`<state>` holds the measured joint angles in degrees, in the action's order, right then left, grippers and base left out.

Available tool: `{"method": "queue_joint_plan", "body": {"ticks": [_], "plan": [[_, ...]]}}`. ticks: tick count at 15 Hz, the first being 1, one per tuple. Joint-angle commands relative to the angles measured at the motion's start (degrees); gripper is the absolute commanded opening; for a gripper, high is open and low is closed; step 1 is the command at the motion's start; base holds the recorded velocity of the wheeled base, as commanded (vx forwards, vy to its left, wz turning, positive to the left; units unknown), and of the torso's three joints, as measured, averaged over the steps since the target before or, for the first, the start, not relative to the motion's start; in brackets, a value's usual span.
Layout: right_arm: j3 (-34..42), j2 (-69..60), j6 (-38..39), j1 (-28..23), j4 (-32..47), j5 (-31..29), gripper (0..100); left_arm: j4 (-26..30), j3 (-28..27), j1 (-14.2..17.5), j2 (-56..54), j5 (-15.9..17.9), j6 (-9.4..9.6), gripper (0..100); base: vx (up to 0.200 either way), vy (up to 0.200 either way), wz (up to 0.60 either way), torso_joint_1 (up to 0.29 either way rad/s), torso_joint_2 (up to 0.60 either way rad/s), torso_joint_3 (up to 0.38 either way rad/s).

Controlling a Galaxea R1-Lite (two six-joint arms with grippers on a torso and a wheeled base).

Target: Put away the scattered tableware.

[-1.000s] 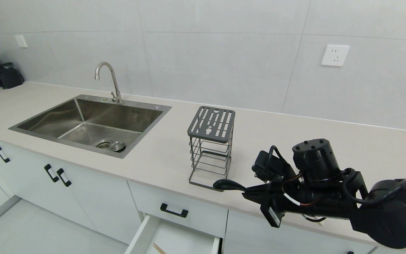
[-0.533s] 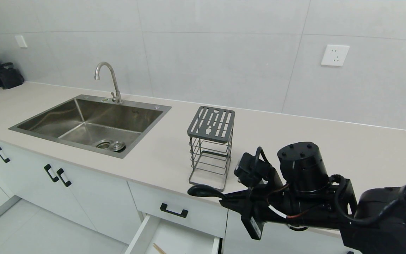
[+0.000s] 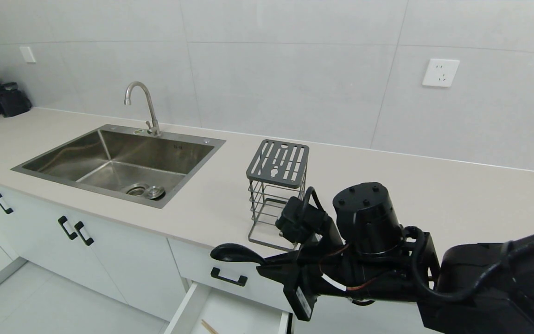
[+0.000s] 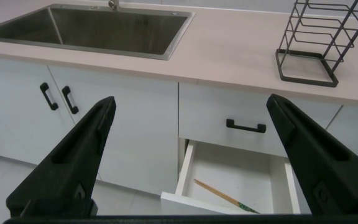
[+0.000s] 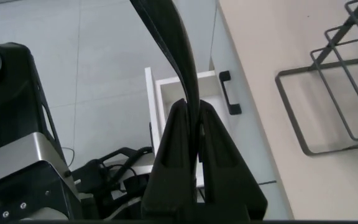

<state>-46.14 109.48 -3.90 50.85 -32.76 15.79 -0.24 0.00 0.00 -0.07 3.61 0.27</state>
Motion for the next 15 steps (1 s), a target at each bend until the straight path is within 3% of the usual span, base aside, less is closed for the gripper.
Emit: {"method": "queue_joint_plan", "body": {"ticks": [1, 7, 15], "plan": [[-5.3, 3.1, -0.4, 0.8, 2.5, 0.0, 0, 0.0, 0.0, 0.0, 0.1, 0.0, 0.00, 100, 0.000, 0.000, 0.00, 0.000, 0.00, 0.000], [-11.2, 7.9, -0.9, 3.1, 3.1, 0.4, 0, 0.0, 0.0, 0.0, 0.1, 0.0, 0.00, 100, 0.000, 0.000, 0.00, 0.000, 0.00, 0.000], [-15.0, 9.8, -3.0, 3.8, 5.9, 0.5, 0, 0.0, 0.0, 0.1, 0.1, 0.0, 0.00, 100, 0.000, 0.000, 0.00, -0.166, 0.33, 0.163]]}}
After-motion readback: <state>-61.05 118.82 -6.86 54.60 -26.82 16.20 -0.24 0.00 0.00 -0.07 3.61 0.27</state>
